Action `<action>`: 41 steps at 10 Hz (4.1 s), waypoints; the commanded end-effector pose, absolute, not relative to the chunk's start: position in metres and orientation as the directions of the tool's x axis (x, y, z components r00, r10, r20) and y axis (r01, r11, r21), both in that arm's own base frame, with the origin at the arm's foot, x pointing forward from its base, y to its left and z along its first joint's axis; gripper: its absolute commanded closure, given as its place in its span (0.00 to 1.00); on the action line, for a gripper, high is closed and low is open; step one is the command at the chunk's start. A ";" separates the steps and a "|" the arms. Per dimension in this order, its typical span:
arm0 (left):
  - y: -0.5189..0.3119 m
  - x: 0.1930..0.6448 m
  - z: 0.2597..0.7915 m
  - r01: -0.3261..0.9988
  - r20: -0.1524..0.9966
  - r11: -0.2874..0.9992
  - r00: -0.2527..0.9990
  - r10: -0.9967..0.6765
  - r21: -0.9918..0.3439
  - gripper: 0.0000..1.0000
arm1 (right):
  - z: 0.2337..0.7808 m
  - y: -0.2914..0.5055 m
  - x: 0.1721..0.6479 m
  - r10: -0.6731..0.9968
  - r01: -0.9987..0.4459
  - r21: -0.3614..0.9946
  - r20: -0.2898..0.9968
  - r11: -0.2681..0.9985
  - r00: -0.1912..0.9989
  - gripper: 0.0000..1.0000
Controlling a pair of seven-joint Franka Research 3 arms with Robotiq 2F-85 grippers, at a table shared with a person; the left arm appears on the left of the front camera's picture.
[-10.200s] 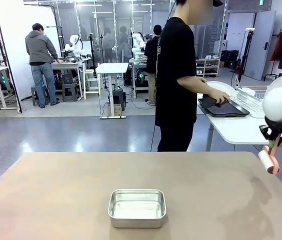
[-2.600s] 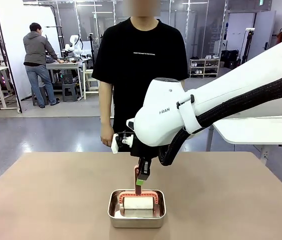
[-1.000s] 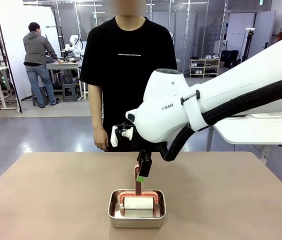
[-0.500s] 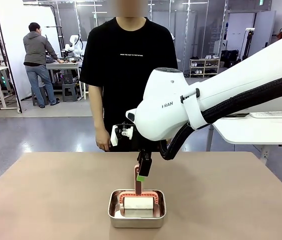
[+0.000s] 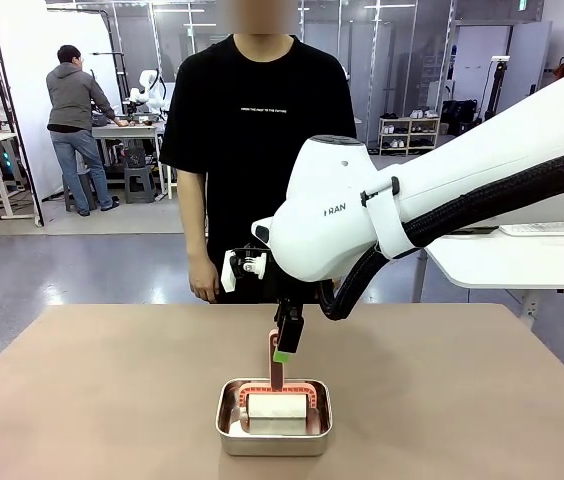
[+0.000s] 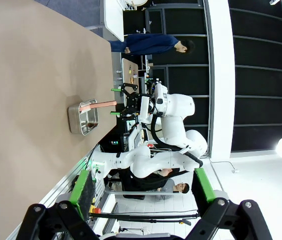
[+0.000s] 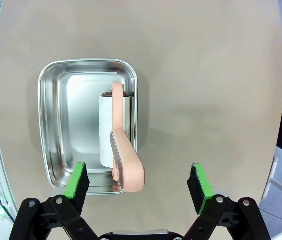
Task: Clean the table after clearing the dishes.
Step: Place the Lint Roller back on top of the Airtight Container.
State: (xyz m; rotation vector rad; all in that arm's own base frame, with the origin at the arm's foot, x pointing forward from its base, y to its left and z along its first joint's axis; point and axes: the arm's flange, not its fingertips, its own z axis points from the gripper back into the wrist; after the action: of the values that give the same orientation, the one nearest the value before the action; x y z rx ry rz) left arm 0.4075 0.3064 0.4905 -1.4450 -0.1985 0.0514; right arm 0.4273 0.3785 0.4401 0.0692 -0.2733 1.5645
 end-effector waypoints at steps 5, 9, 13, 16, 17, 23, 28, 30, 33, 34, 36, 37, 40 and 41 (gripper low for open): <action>0.308 0.405 0.492 0.084 0.105 0.131 0.982 0.160 -0.988 0.00 | 0.440 0.379 0.426 0.976 -0.990 -0.141 0.218 0.004 -0.027 0.00; 0.308 0.405 0.492 0.084 0.105 0.131 0.982 0.160 -0.988 0.00 | 0.440 0.379 0.426 0.976 -0.990 -0.141 0.218 0.004 -0.027 0.00; 0.308 0.405 0.492 0.084 0.105 0.131 0.982 0.160 -0.988 0.00 | 0.440 0.379 0.426 0.976 -0.990 -0.141 0.218 0.004 -0.027 0.00; 0.308 0.405 0.492 0.084 0.105 0.131 0.982 0.160 -0.988 0.00 | 0.469 0.359 0.448 0.961 -0.987 -0.117 0.263 0.114 0.080 0.00; 0.308 0.405 0.492 0.084 0.105 0.131 0.982 0.160 -0.988 0.00 | 0.493 0.335 0.470 0.938 -0.981 -0.055 0.306 0.186 0.161 0.00; 0.308 0.405 0.492 0.084 0.105 0.131 0.982 0.160 -0.988 0.00 | 0.509 0.154 0.546 0.359 -0.578 0.713 0.459 0.396 0.813 0.00; 0.308 0.405 0.492 0.084 0.105 0.131 0.982 0.160 -0.988 0.00 | 0.481 0.003 0.511 0.013 -0.316 0.915 0.323 0.252 0.946 0.00; 0.308 0.405 0.492 0.084 0.105 0.131 0.982 0.160 -0.988 0.00 | 0.469 -0.069 0.482 0.004 -0.285 0.906 0.299 0.314 0.954 0.00; 0.308 0.405 0.492 0.084 0.105 0.131 0.982 0.160 -0.988 0.00 | 0.464 -0.167 0.427 -0.081 -0.209 0.904 0.256 0.373 0.963 0.00; 0.308 0.405 0.492 0.084 0.105 0.131 0.982 0.160 -0.988 0.00 | 0.464 -0.188 0.412 -0.128 -0.201 0.907 0.264 0.371 0.956 0.00; 0.308 0.405 0.492 0.084 0.105 0.131 0.982 0.160 -0.988 0.00 | 0.457 -0.215 0.386 -0.181 -0.148 0.910 0.233 0.387 0.955 0.00; 0.308 0.405 0.492 0.084 0.105 0.131 0.982 0.160 -0.988 0.00 | 0.450 -0.225 0.371 -0.199 -0.144 0.918 0.229 0.369 0.953 0.00; 0.308 0.405 0.492 0.084 0.105 0.131 0.982 0.160 -0.988 0.00 | 0.432 -0.240 0.346 -0.282 -0.087 0.934 0.192 0.347 0.940 0.00; 0.308 0.405 0.492 0.084 0.105 0.131 0.982 0.160 -0.988 0.00 | 0.437 -0.246 0.361 -0.266 -0.086 0.933 0.186 0.350 0.946 0.00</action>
State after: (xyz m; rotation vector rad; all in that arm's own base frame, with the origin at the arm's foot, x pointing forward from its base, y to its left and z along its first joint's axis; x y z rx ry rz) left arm 0.4074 0.3066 0.4904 -1.4448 -0.1987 0.0518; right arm 0.3522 -0.2488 0.4287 1.2275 -0.3325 -0.1463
